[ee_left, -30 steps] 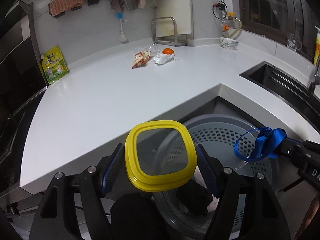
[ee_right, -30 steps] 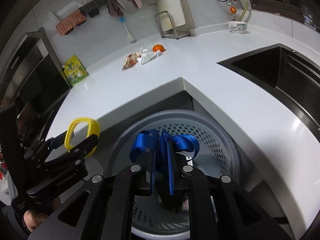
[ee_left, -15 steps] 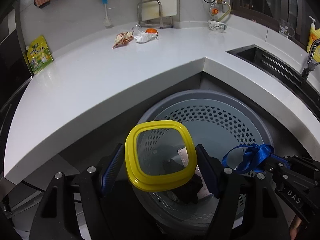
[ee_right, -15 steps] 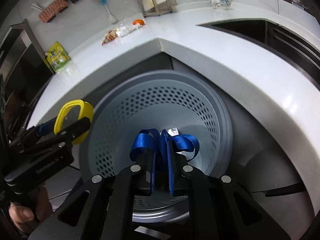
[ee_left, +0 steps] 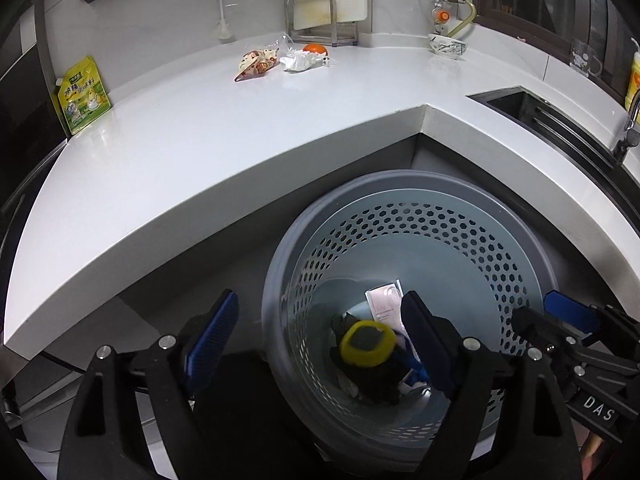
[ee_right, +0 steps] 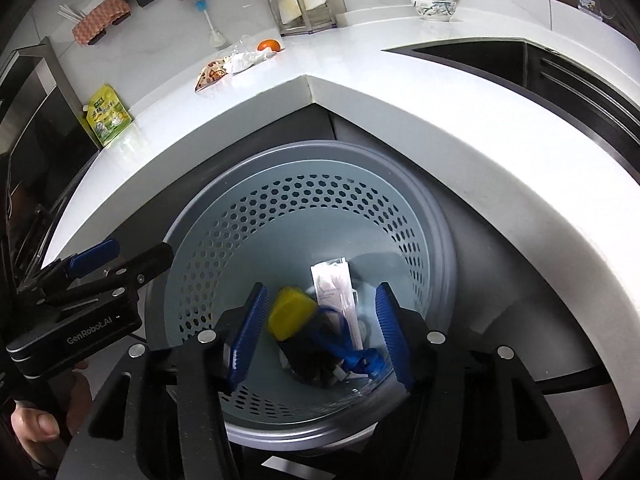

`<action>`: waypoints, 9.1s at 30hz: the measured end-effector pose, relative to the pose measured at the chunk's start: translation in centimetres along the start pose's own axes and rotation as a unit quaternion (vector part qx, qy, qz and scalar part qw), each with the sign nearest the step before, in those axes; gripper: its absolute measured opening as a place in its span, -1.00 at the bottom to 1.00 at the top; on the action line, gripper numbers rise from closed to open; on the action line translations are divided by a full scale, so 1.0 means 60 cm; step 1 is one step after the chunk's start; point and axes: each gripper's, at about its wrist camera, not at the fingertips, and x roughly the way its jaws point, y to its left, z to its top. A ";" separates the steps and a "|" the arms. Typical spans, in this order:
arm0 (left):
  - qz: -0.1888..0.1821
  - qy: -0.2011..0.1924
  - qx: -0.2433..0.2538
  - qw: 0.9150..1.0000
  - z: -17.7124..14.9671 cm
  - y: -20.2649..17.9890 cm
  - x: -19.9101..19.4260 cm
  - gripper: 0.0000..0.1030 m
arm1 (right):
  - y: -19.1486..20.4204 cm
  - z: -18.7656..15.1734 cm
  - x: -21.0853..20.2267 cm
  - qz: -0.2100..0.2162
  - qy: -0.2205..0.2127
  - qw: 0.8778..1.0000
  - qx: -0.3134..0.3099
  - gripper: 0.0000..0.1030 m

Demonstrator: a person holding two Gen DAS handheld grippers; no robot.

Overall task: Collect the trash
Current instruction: 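Move both tools back to the counter toward the wrapper and tissue, then grasp the white tissue with the right tool while the left tool grasps the snack wrapper, then carry the wrapper and tissue over the bin and open both tools, then move both tools back toward the clear cup and orange on the counter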

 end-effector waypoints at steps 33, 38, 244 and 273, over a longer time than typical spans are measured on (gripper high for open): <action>0.047 -0.107 -0.050 0.992 0.186 0.141 -0.046 0.88 | 0.087 0.151 -0.049 -0.042 -0.149 0.983 -0.096 0.60; 0.060 -0.110 -0.056 0.991 0.261 0.183 0.004 0.88 | 0.126 0.259 0.002 -0.054 -0.168 0.978 -0.111 0.64; -0.042 0.004 -0.020 0.999 0.046 0.012 -0.021 0.51 | -0.021 0.007 -0.005 0.022 -0.029 0.998 0.059 0.06; -0.032 -0.045 -0.054 0.997 0.255 0.136 0.041 0.65 | 0.032 0.323 0.054 0.054 -0.076 0.996 -0.005 0.19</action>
